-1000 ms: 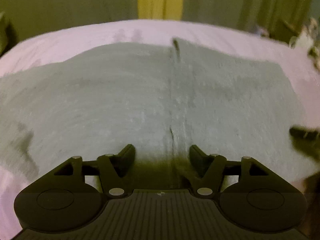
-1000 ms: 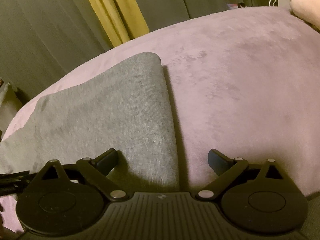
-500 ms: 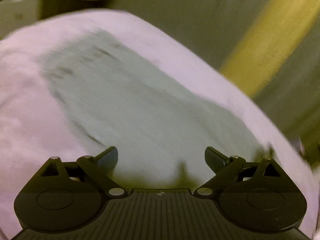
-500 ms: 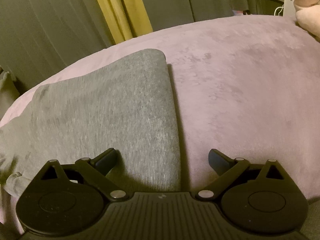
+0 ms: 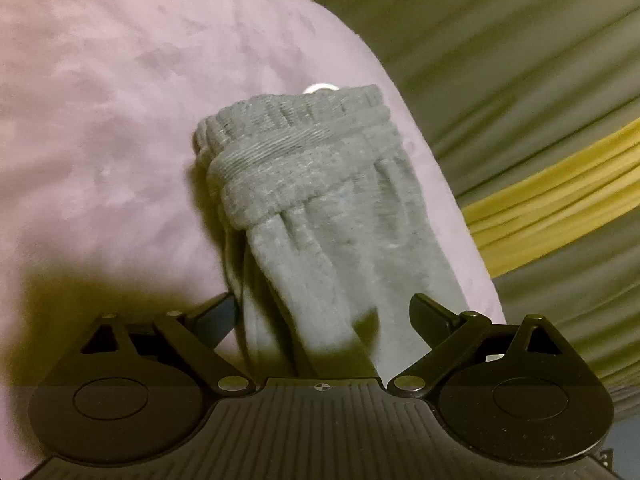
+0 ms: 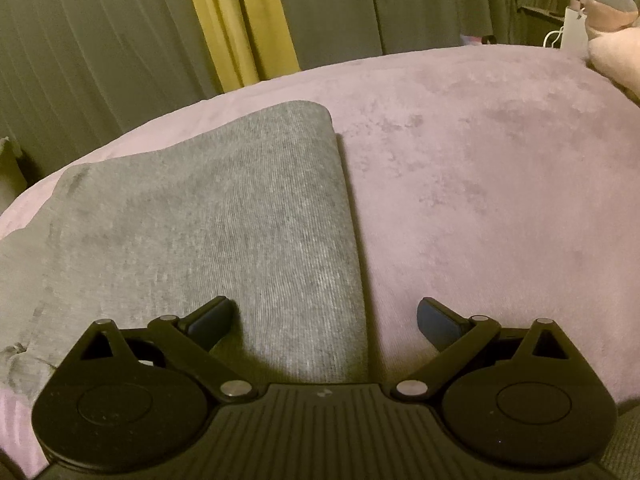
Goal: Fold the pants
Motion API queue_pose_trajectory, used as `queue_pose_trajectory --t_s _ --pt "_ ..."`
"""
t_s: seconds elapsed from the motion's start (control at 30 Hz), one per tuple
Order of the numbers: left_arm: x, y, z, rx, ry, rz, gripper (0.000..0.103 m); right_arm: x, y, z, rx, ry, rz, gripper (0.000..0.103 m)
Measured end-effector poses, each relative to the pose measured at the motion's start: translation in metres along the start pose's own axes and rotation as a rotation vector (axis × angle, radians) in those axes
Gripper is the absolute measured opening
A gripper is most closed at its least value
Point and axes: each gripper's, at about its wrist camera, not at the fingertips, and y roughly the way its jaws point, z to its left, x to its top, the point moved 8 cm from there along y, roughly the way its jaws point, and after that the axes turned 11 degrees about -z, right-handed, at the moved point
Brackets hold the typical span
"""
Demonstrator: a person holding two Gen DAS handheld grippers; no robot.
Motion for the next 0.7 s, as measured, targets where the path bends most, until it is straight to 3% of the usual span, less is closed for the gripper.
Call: queue_pose_trajectory --t_s 0.1,0.27,0.33,0.37,0.4,0.47,0.53,0.63,0.7 --pt "0.005 0.008 -0.002 -0.037 -0.005 -0.022 0.097 0.0 0.0 0.0 -0.005 -0.007 -0.002 0.099" --pt "0.016 0.016 0.013 -0.16 -0.117 -0.081 0.098 -0.001 0.0 0.0 -0.01 -0.011 -0.008 0.099" --pt "0.02 0.017 0.013 -0.175 -0.139 -0.1 0.097 -0.002 0.0 0.0 -0.012 -0.015 -0.008 0.099" --pt "0.022 0.016 0.008 -0.195 -0.118 -0.112 0.09 -0.002 0.001 0.0 -0.011 -0.018 -0.01 0.099" --pt "0.024 0.016 0.006 -0.2 -0.089 -0.114 0.073 -0.002 0.002 0.0 -0.011 -0.02 -0.01 0.099" --pt "0.025 0.021 0.001 -0.235 -0.042 -0.114 0.052 -0.002 0.002 0.001 -0.015 -0.022 -0.01 0.099" --pt "0.026 0.026 0.006 -0.283 -0.071 -0.107 0.05 -0.002 0.002 0.001 -0.019 -0.022 -0.01 0.099" --pt "0.028 0.046 0.019 -0.233 -0.178 -0.079 0.051 -0.002 0.002 0.002 -0.02 -0.026 -0.018 0.099" --pt "0.032 0.05 0.012 -0.216 -0.178 -0.087 0.051 -0.002 0.003 0.002 -0.02 -0.029 -0.019 0.099"
